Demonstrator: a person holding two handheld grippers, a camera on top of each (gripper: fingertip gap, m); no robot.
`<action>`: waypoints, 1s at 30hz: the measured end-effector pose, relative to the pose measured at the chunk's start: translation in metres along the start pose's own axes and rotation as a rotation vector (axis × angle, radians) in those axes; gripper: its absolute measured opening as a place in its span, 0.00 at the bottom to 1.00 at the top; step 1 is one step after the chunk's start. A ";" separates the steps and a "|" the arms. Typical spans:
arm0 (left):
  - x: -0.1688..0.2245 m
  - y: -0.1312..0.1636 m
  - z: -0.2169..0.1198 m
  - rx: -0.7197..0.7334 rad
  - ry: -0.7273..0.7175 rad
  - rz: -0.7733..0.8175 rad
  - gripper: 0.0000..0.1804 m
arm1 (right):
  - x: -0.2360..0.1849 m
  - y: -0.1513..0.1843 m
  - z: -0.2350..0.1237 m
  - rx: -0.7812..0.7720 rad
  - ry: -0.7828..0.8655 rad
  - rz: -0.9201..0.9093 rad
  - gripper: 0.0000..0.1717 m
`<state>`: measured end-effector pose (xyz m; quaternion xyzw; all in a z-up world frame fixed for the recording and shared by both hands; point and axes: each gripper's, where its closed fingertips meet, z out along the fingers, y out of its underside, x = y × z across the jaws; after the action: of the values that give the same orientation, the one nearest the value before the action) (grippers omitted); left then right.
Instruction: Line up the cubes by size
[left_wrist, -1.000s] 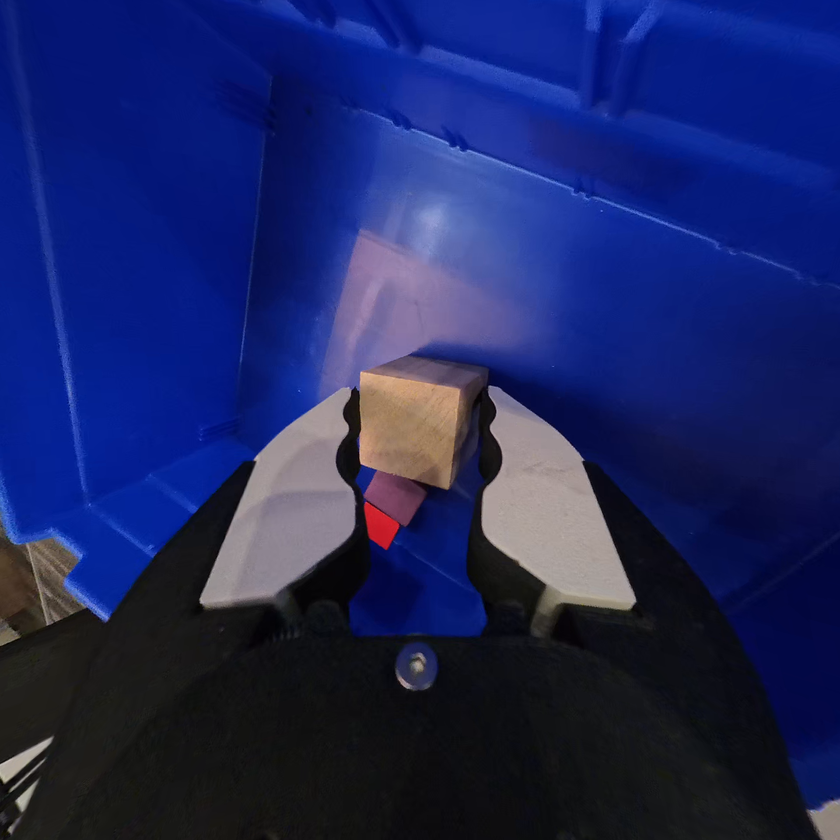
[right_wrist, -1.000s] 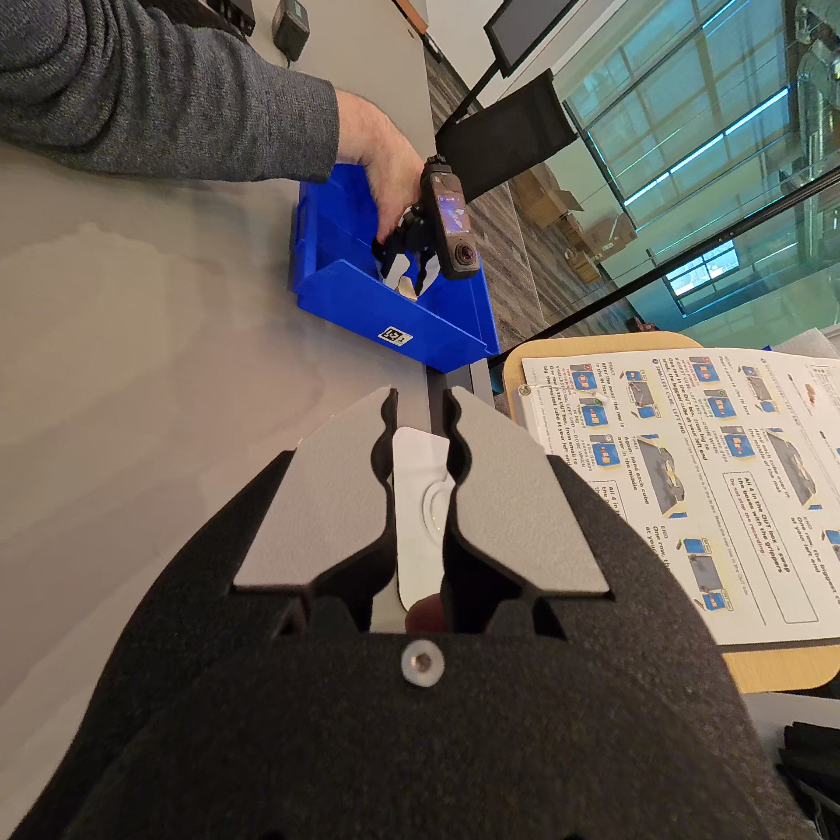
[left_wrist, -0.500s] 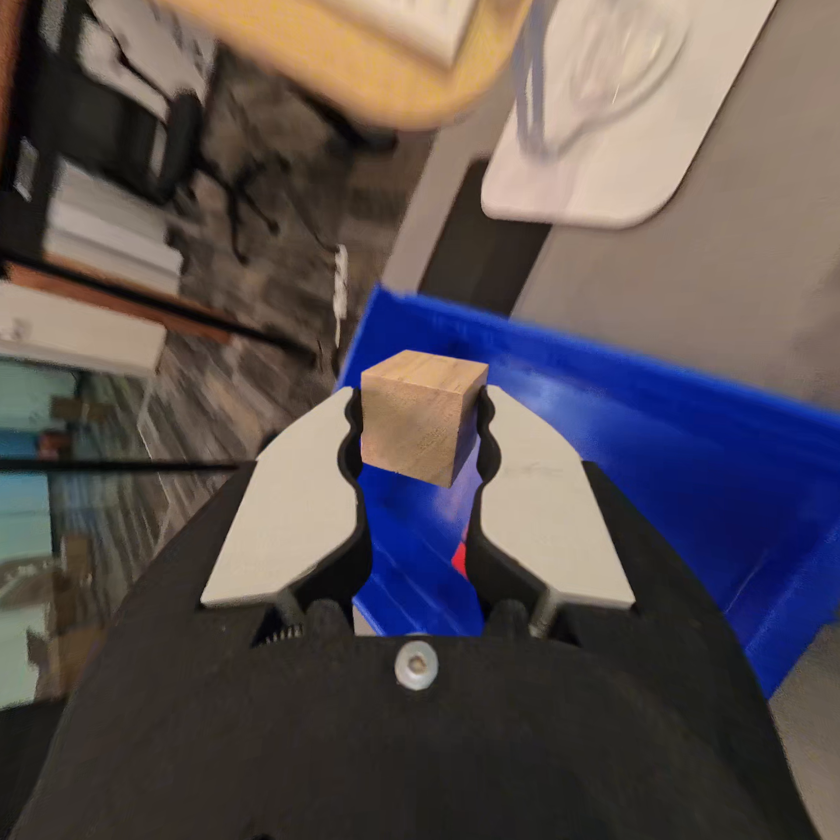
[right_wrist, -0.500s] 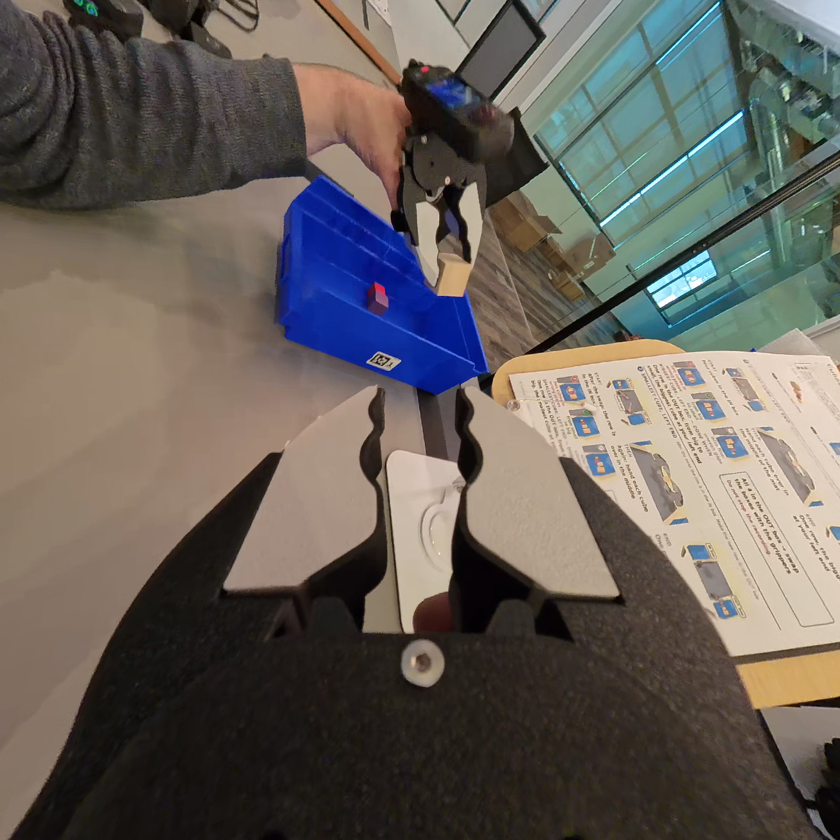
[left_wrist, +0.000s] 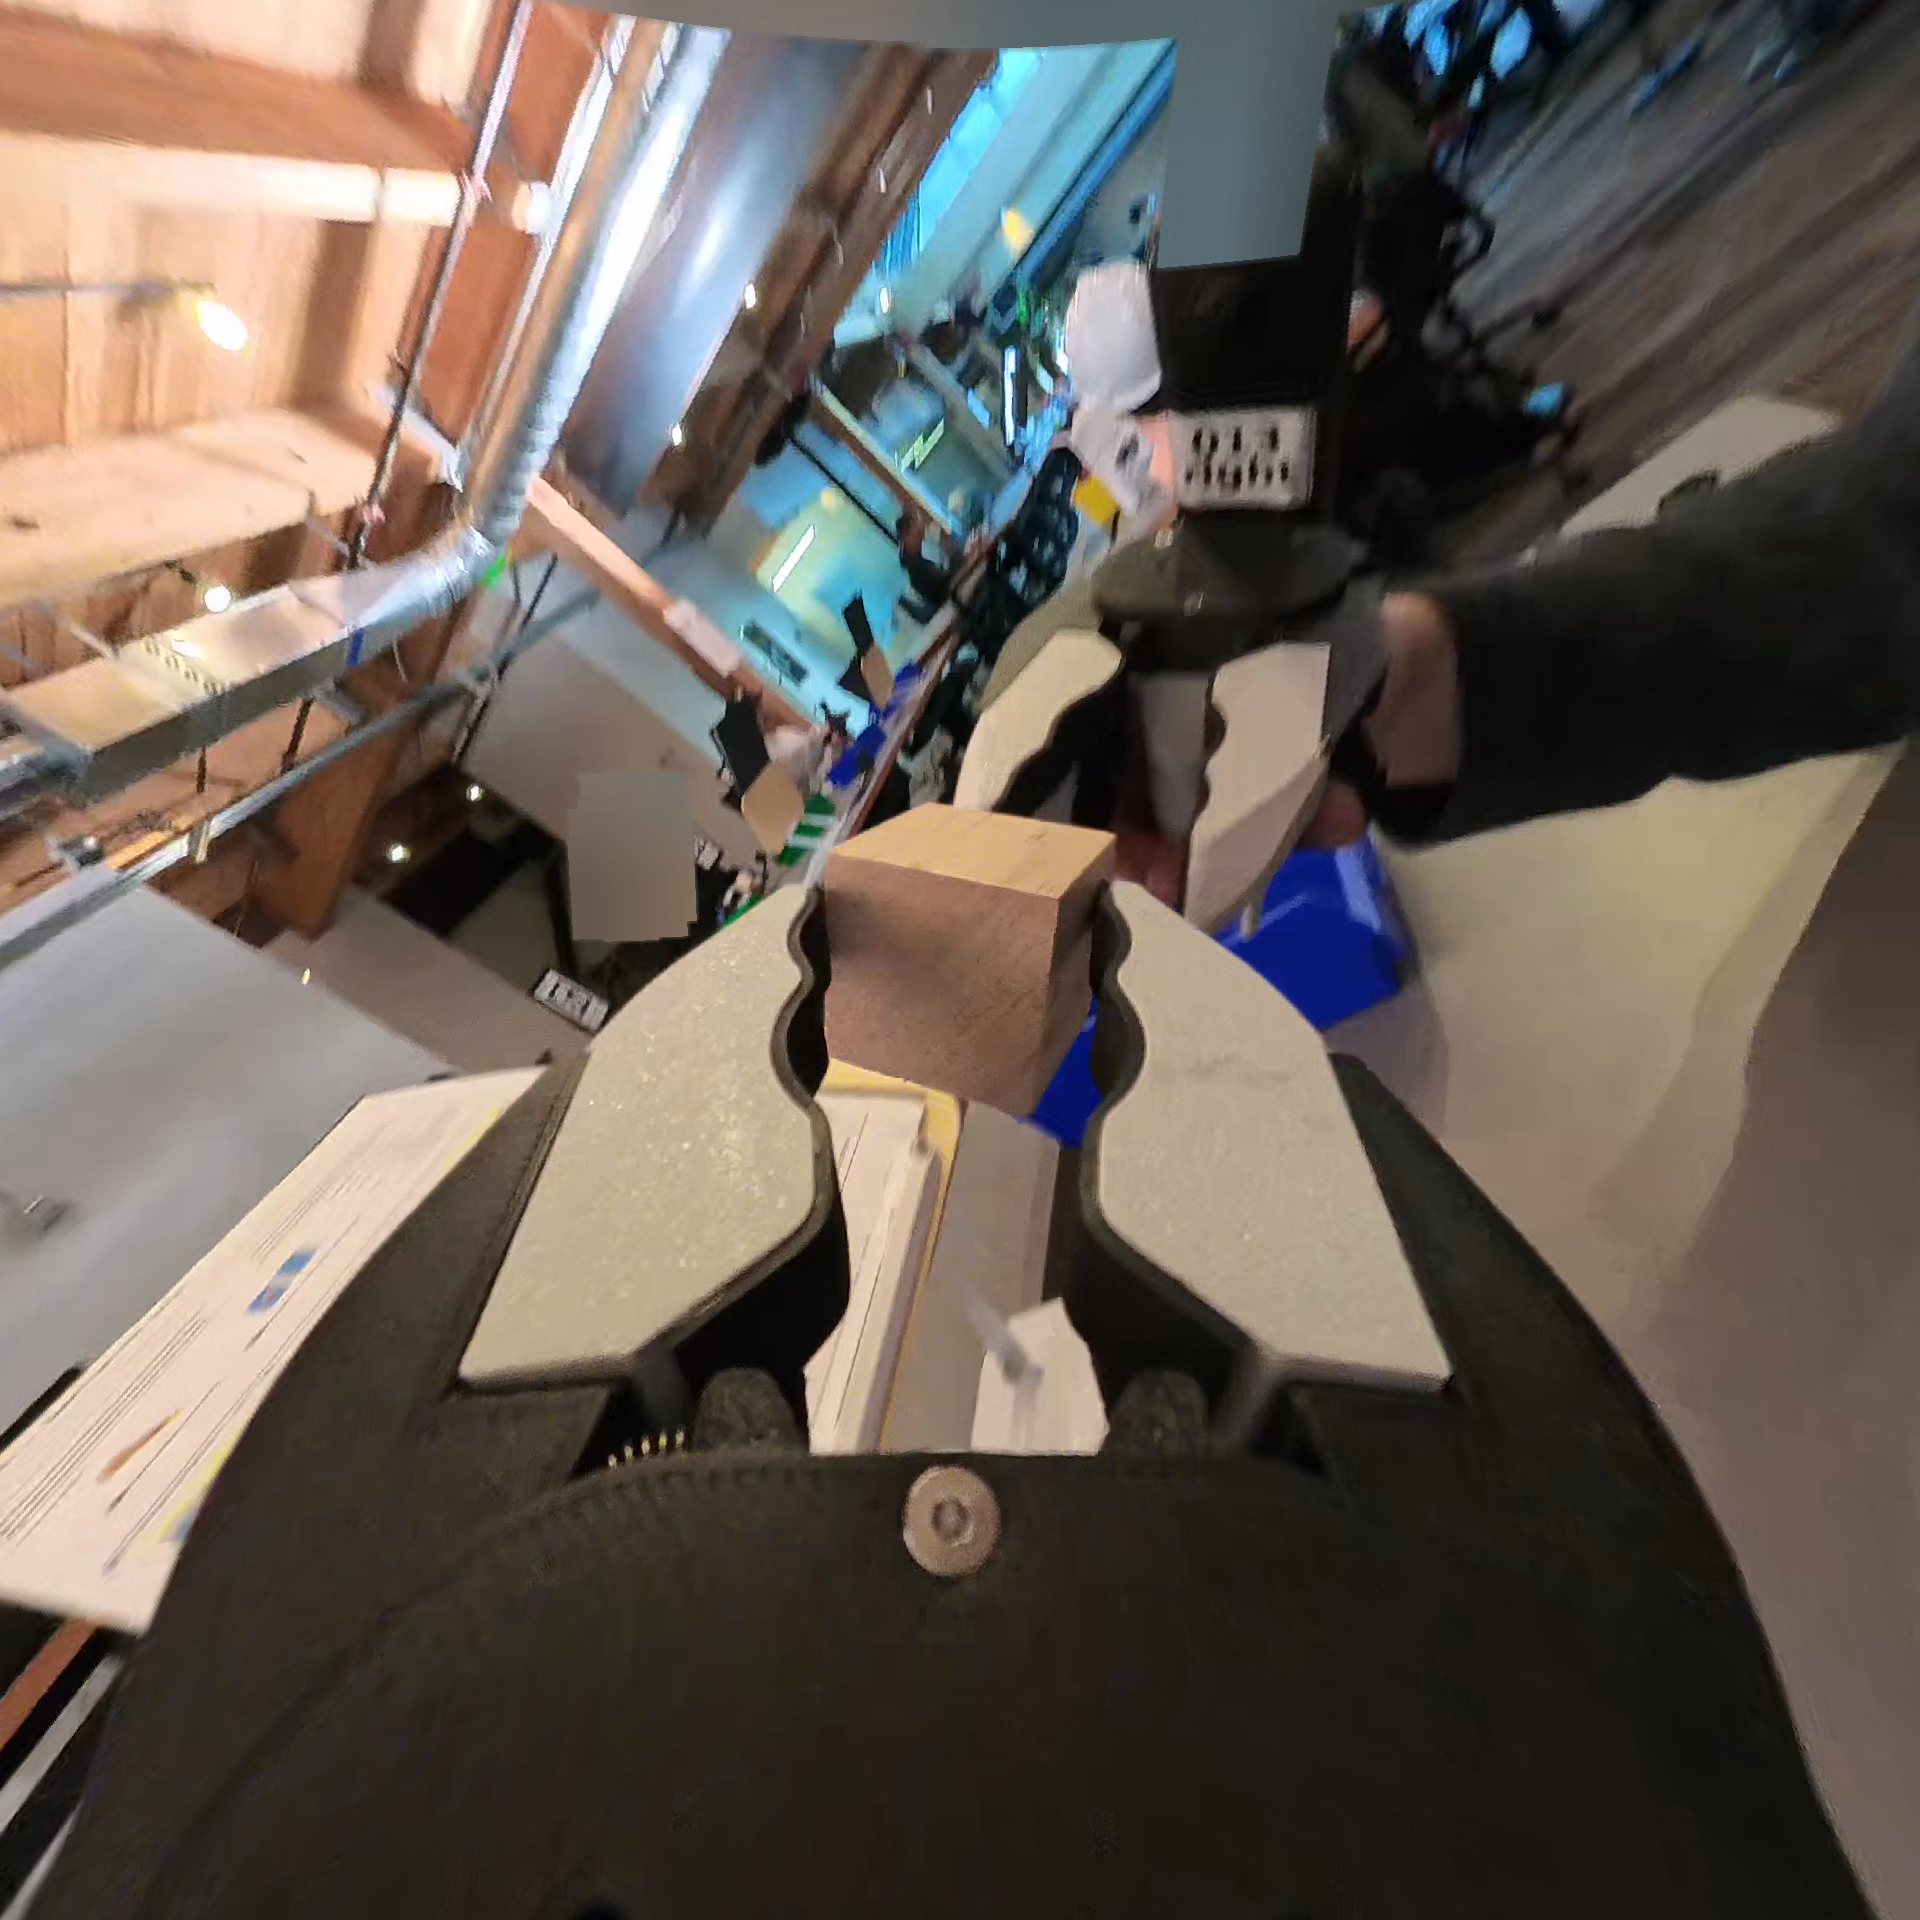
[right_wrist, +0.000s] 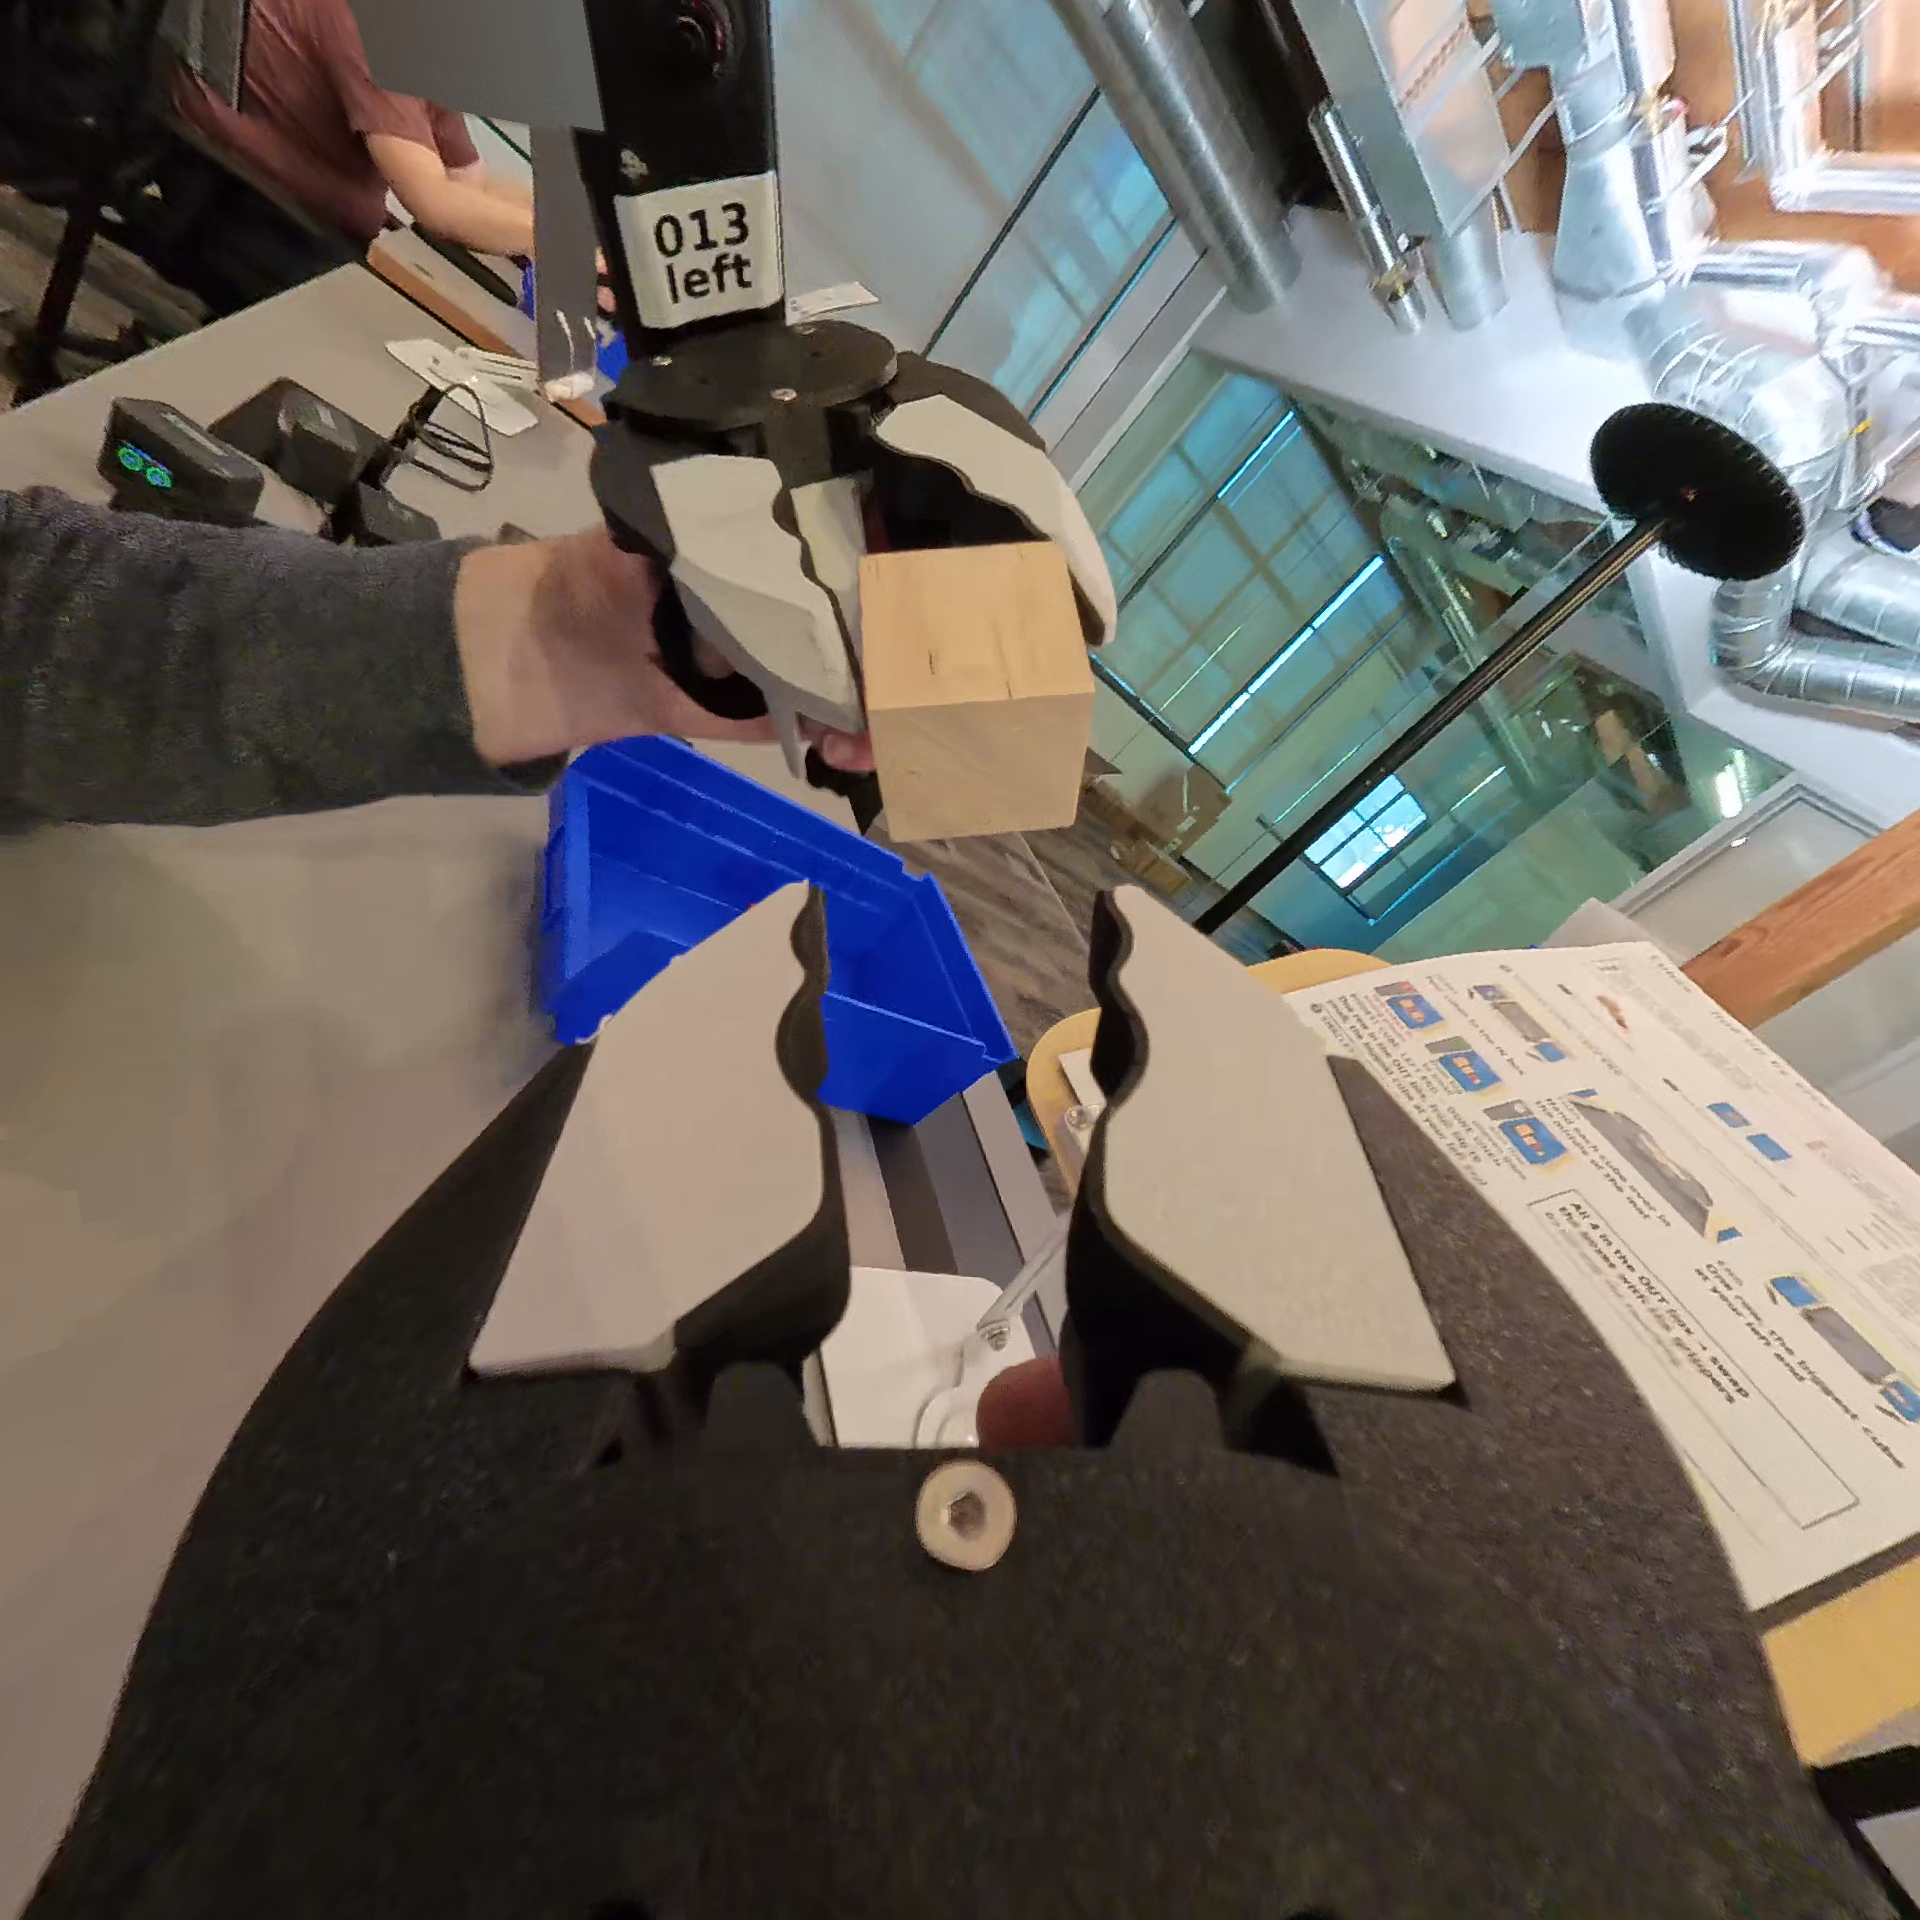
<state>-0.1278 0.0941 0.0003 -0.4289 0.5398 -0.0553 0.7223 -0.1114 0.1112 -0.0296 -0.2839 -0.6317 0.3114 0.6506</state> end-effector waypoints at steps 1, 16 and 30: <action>0.004 -0.007 0.006 0.038 -0.001 -0.013 0.26 | 0.001 0.000 0.000 -0.001 0.007 -0.014 0.28; 0.024 -0.022 0.034 0.195 0.002 -0.111 0.26 | -0.001 -0.020 -0.003 0.095 0.048 -0.091 0.26; 0.018 -0.027 0.028 0.157 -0.030 -0.075 0.29 | 0.005 -0.017 -0.011 0.038 0.031 -0.096 0.26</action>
<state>-0.0867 0.0832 0.0073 -0.3917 0.5066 -0.1181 0.7589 -0.0996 0.1042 -0.0140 -0.2458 -0.6283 0.2873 0.6799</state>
